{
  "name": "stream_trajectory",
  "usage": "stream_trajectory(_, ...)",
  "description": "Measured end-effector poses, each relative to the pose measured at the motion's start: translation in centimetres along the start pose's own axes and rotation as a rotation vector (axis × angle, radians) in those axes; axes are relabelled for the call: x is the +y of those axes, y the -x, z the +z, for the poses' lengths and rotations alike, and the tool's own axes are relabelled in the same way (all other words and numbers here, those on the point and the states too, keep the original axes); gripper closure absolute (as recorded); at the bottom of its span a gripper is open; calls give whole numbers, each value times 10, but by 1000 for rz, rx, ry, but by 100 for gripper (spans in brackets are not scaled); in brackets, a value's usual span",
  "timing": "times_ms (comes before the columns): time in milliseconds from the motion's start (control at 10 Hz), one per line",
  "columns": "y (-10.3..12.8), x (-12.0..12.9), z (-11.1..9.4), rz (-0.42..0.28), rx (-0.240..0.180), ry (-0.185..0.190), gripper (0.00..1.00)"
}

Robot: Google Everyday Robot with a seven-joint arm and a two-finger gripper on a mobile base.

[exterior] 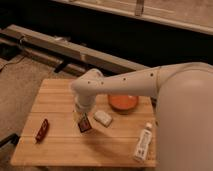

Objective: Place the eraser on the white sponge

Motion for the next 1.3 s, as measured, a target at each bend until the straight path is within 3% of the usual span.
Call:
stream_trajectory(200, -5, -38, -7, 41, 1, -6, 100)
stream_trajectory(400, -16, -68, 7, 85, 23, -4, 100)
stream_trajectory(700, -34, -87, 30, 126, 66, 5, 100)
stream_trajectory(1000, -42, -97, 37, 153, 86, -2, 100)
stream_trajectory(1200, -42, -102, 35, 162, 85, -17, 91)
stream_trajectory(1300, -41, -104, 33, 166, 79, -28, 79)
